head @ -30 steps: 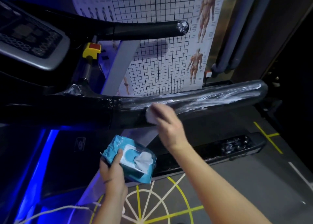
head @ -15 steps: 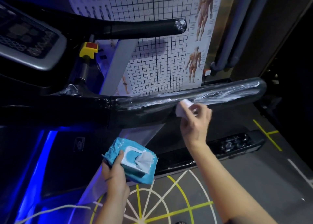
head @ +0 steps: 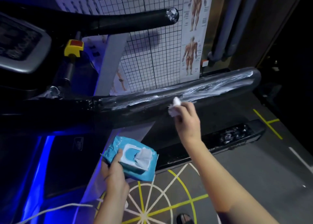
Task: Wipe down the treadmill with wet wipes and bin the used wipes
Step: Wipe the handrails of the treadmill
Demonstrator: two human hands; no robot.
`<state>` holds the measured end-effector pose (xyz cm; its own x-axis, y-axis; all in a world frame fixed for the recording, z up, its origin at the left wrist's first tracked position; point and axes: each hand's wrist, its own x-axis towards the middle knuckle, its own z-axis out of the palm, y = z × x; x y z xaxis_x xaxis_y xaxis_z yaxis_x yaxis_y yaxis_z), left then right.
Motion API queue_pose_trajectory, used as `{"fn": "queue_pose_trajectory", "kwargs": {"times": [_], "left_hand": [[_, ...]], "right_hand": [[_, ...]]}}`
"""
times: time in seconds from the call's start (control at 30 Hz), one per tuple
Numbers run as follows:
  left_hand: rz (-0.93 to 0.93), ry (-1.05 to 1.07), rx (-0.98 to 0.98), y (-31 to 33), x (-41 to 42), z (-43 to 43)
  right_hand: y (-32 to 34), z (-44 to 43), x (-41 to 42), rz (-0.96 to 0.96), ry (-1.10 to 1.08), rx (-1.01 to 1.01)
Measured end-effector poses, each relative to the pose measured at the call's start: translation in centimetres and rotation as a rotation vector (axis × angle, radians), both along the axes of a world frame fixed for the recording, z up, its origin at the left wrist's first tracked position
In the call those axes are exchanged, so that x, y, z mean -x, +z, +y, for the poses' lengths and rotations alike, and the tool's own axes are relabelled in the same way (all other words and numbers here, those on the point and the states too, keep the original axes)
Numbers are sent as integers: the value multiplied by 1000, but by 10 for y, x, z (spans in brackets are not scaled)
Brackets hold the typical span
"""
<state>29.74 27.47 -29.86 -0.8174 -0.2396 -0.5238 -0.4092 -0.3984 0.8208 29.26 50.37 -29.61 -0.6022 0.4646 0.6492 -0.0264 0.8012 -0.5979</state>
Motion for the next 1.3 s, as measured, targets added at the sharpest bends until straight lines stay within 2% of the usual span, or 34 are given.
{"fn": "queue_pose_trajectory", "kwargs": {"times": [0.17,0.33,0.43,0.57,0.7,0.77,0.87,0.93,1.03,1.17,1.3], "left_hand": [[-8,17,-8,0,1,8],[-14,21,-29,6,2,28],[-15,25,-10,7,5,36],[-24,24,18,3,5,41],[-56,25,37,-7,4,42],[-67,21,38,-11,3,44],[-87,16,21,-16,1,49],[-102,33,15,-16,-1,56],[-107,66,-2,-16,-6,69],[-100,83,13,-17,-12,87],[-77,107,21,-19,-14,95]], "right_hand": [[12,19,-11,28,-191,260],[19,-26,-8,127,-2,270],[21,-38,5,92,70,259],[27,-32,13,-44,128,592],[21,-11,9,5,93,617],[18,2,7,54,27,618],[20,36,2,127,-308,786],[25,57,-6,118,-434,839],[34,50,-18,106,-301,786],[32,12,-18,-70,-7,665],[25,10,-6,-151,268,798]]}}
